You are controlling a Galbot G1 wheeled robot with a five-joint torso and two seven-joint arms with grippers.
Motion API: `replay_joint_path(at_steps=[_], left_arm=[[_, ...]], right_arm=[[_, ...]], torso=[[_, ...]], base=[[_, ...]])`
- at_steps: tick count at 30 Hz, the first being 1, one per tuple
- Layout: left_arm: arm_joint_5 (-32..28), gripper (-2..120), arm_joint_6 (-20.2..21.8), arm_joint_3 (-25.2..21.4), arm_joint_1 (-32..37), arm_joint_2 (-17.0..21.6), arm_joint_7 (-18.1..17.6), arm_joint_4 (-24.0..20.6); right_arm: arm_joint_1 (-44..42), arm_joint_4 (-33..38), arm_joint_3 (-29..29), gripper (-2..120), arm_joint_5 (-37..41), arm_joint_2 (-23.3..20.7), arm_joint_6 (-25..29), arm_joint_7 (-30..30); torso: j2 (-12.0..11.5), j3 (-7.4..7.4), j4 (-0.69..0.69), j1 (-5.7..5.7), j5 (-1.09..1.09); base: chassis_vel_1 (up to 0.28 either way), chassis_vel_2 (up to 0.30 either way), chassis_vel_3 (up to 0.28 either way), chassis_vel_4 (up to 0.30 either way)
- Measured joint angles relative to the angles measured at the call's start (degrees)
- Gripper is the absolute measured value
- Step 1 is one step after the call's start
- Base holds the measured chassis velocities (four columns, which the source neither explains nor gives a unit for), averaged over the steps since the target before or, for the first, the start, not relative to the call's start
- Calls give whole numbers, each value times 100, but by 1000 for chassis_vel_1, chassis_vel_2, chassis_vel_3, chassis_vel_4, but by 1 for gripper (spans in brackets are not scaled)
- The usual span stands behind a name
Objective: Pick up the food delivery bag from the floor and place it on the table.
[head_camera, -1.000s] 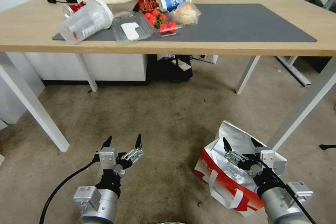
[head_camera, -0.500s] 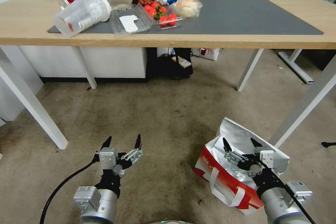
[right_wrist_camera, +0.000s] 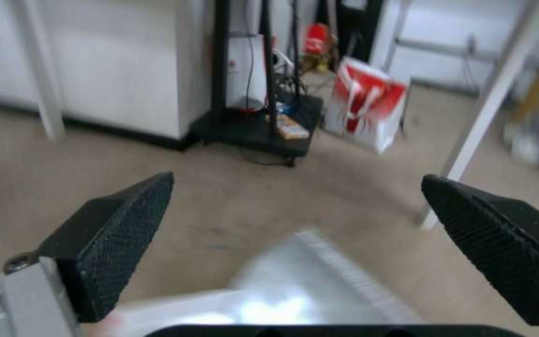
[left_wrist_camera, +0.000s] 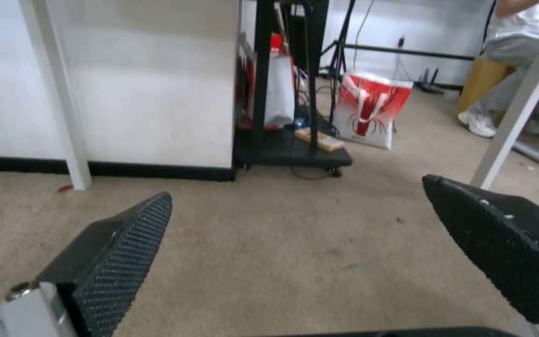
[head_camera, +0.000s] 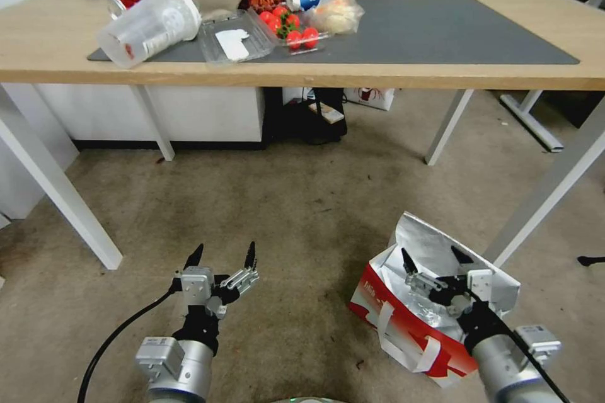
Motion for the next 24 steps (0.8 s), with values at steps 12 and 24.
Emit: replay_joint_path(at_steps=[12, 24], left_arm=[[224, 100, -48, 151, 38, -68, -102, 47], [317, 100, -57, 168, 120, -188, -145, 47]], right_arm=[[665, -2657, 837, 100, 723, -2436, 611, -2472], [1429, -3932, 347, 100, 93, -2591, 755, -2984]], torso=[[15, 0, -2, 3, 2], [22, 0, -3, 4, 0]], base=[[0, 0, 0, 0], [0, 0, 0, 0]])
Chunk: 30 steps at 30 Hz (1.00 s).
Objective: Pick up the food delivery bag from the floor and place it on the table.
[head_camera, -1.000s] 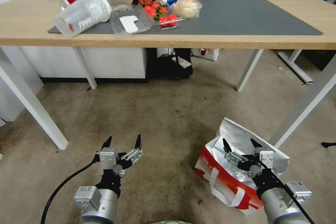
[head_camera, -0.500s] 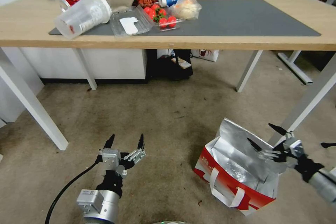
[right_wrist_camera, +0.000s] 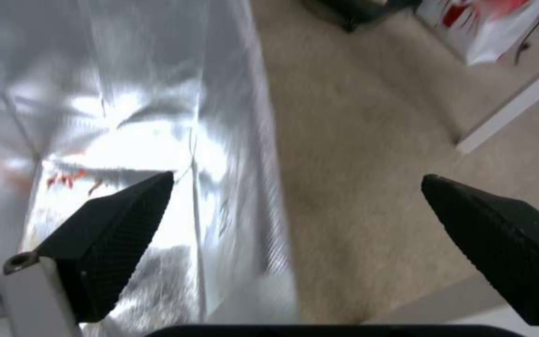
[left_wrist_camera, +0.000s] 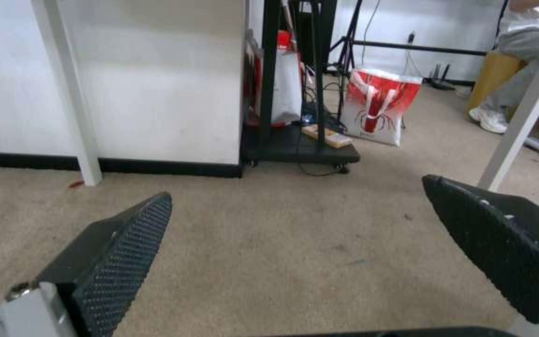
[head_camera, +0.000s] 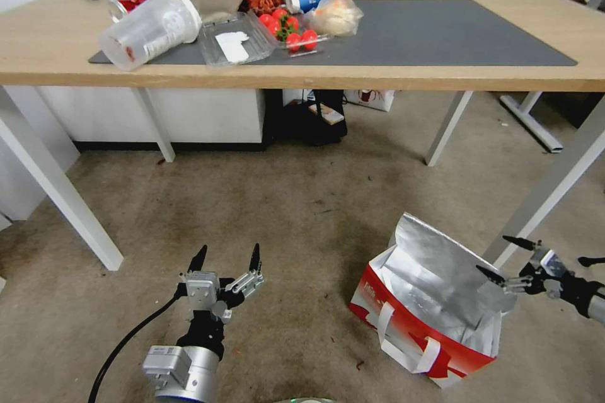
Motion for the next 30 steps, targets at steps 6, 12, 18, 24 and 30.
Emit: replay_joint_path(at_steps=[6, 12, 18, 24, 30], left_arm=[[35, 100, 0, -2, 31, -35, -14, -22], [120, 100, -40, -3, 100, -60, 33, -58], [135, 100, -122, -1, 162, -81, 28, -91], [245, 100, -198, 8, 197, -83, 29, -93], [252, 100, -210, -4, 201, -66, 40, -119]], right_arm=[[187, -252, -215, 100, -182, 39, -16, -123], [266, -318, -377, 94, -240, -51, -209, -228], [290, -359, -420, 71, -375, -119, -308, -304], [266, -359, -421, 51, -466, -107, -334, -306], [237, -391, -419, 26, -532, -33, -310, -125]], torso=[[2, 0, 1, 1, 0], [6, 0, 2, 1, -1], [7, 0, 1, 2, -1], [8, 0, 1, 1, -2], [9, 0, 1, 1, -1]], base=[[0, 0, 0, 0], [0, 0, 0, 0], [0, 0, 0, 0], [0, 0, 0, 0], [0, 0, 0, 0]])
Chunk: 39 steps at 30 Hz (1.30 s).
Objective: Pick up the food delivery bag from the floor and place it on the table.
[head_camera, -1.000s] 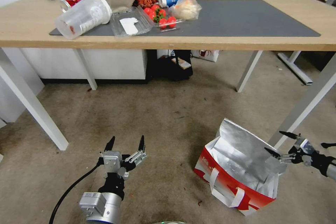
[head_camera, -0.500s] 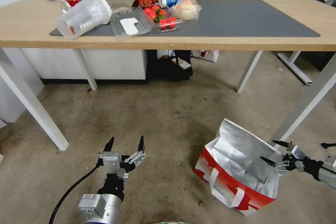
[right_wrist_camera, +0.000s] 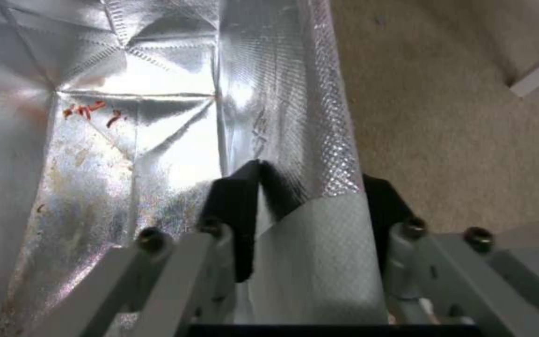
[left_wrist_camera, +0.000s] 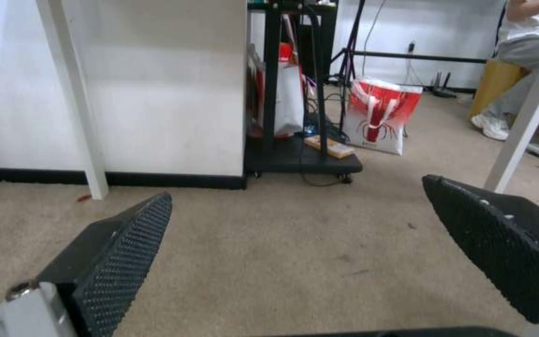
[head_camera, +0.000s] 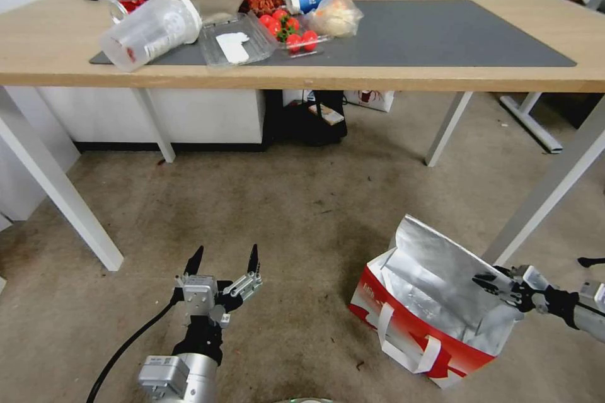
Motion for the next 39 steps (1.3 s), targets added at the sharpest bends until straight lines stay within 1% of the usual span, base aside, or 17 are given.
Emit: replay_joint_path(at_steps=[1, 3, 4, 5, 6, 8, 15, 17, 23, 25, 27, 29, 31, 33, 35, 37, 39], left_arm=[[-4, 100, 0, -6, -2, 0, 1, -2], [-5, 100, 0, -7, -3, 0, 1, -3], [-12, 100, 0, -16, -9, 3, 2, -5], [-15, 100, 0, -19, -16, 7, 2, -5], [-15, 100, 0, -19, -16, 7, 2, -5], [-22, 100, 6, -21, -21, 12, -1, -5], [-28, 100, 22, -36, -47, 16, 1, 4], [5, 100, 12, -81, -100, 18, 49, 31], [14, 100, 4, -110, -138, 22, 65, 40], [13, 100, -15, -117, -138, 29, 58, 58], [14, 100, -17, -119, -138, 29, 56, 61], [13, 100, -26, -122, -144, 27, 50, 69], [13, 100, -28, -122, -145, 26, 49, 70], [13, 100, -36, -126, -146, 19, 42, 70], [13, 100, -37, -128, -146, 18, 40, 70], [13, 100, -60, -135, -142, 15, 24, 75], [13, 100, -68, -136, -141, 13, 19, 77]], right_arm=[[-3, -6, 2, 23, 3, 7, 2, 4], [-4, -9, 4, 23, 4, 9, 2, 5], [-5, -27, 7, 13, 43, 16, 3, 9], [-3, -34, 7, 8, 65, 18, 3, 11], [-3, -34, 7, 8, 65, 18, 3, 11], [-1, -40, 7, 0, 109, 20, 0, 23], [-106, 27, -6, 0, 427, -12, 22, 94], [-355, 250, -25, 0, 967, -160, -90, 167], [-683, 640, 5, 0, 1762, -384, -445, 196], [-861, 958, 34, 0, 2286, -506, -726, 277], [-896, 1019, 35, 0, 2378, -525, -773, 301], [-1208, 1499, 35, 0, 3087, -679, -1091, 536], [-1276, 1601, 36, 0, 3254, -714, -1152, 609], [-1601, 2151, 93, 0, 4062, -891, -1408, 994], [-1662, 2262, 114, 0, 4225, -932, -1459, 1086], [-1900, 2730, 210, 0, 4854, -1083, -1638, 1538], [-1976, 2884, 244, 0, 5101, -1134, -1689, 1748]], torso=[[0, 0, 0, 0, 0], [0, 0, 0, 0, 0], [1, 0, 0, 0, 0], [1, 0, 0, 0, 0], [1, 0, 0, 0, 0], [1, 0, 0, 0, 0], [1, 0, 1, 0, 0], [1, 0, 0, 0, 0], [2, 0, 0, 0, 0], [2, 0, 1, 0, -1], [2, 0, 1, 0, 0], [2, 0, 0, 0, -1], [2, 0, 1, 0, -1], [2, 0, 0, 0, -1], [2, 0, 0, 0, -1], [2, 0, 1, 0, -1], [3, 0, 0, 1, -1]], base=[[0, 0, 0, 0], [0, 0, 0, 0], [0, 0, 0, 0], [0, 0, 0, 0], [0, 0, 0, 0], [0, 0, 0, 0], [0, 0, 0, 0], [0, 0, 0, 0], [0, 0, 0, 0], [0, 0, 0, 0], [0, 0, 0, 0], [0, 0, 0, 0], [0, 0, 0, 0], [0, 0, 0, 0], [0, 0, 0, 0], [0, 0, 0, 0], [0, 0, 0, 0]])
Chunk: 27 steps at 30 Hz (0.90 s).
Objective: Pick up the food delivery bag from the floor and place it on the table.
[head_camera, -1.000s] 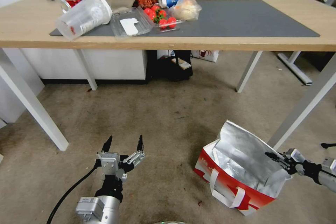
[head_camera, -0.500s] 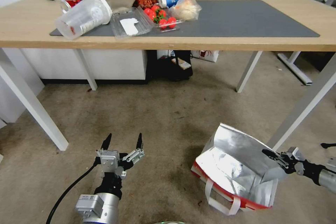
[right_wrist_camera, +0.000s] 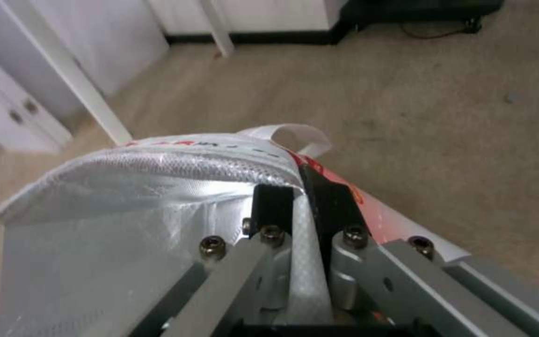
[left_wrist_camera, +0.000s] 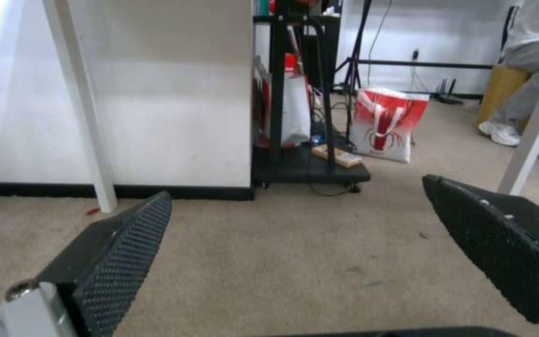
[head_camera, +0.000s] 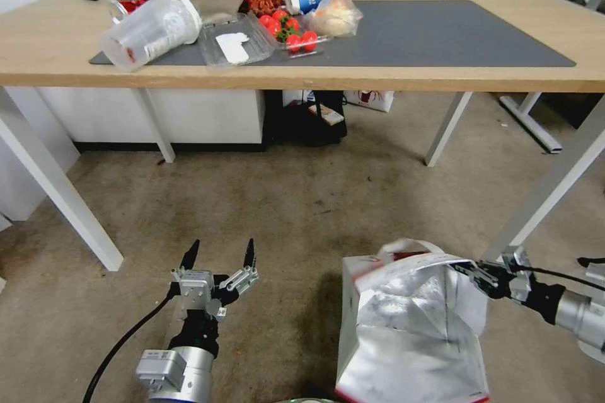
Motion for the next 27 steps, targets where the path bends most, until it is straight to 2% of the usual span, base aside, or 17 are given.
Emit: replay_joint_path(at_steps=[2, 4, 5, 7, 8, 9, 11, 13, 15, 27], left_arm=[[2, 100, -17, -1, 4, -12, -8, 1], [3, 100, -19, -1, 4, -15, -9, 1], [12, 100, -35, -1, 5, -24, -17, 10], [23, 100, -50, -1, 16, -37, -28, 13], [23, 100, -50, -1, 16, -37, -28, 13], [38, 100, -82, -10, 47, -69, -53, 14], [41, 100, -104, -28, 65, -94, -80, 7], [41, 100, -105, -32, 66, -96, -81, 3], [39, 100, -106, -54, 66, -98, -95, -16], [1, 100, -42, -102, 67, -81, -184, -74]], right_arm=[[-158, 320, 74, 0, 496, -102, -78, 554], [-184, 395, 86, 0, 581, -121, -96, 683], [-247, 575, 124, 0, 822, -184, -185, 1015], [-271, 772, 178, 0, 1168, -251, -445, 1304], [-271, 772, 178, 0, 1168, -251, -445, 1304], [-221, 902, 188, 0, 1445, -323, -669, 1443], [-171, 1078, 242, 0, 1827, -401, -881, 1516], [-167, 1112, 256, 0, 1902, -412, -915, 1524], [-132, 1406, 358, 0, 2485, -467, -1142, 1673], [-131, 1835, 394, 0, 2883, -568, -1514, 1998]], torso=[[0, 0, 0, 0, 0], [0, 0, 0, 0, 0], [0, 0, 0, 0, 0], [0, 0, -1, 0, 0], [0, 0, -1, 0, 0], [0, 0, -2, 0, 0], [0, 0, 3, 0, 0], [0, 0, 2, 0, 0], [0, 0, -1, 0, 0], [0, 0, 0, 0, 1]], base=[[0, 0, 0, 0], [0, 0, 0, 0], [0, 0, 0, 0], [0, 0, 0, 0], [0, 0, 0, 0], [0, 0, 0, 0], [0, 0, 0, 0], [0, 0, 0, 0], [0, 0, 0, 0], [0, 0, 0, 0]])
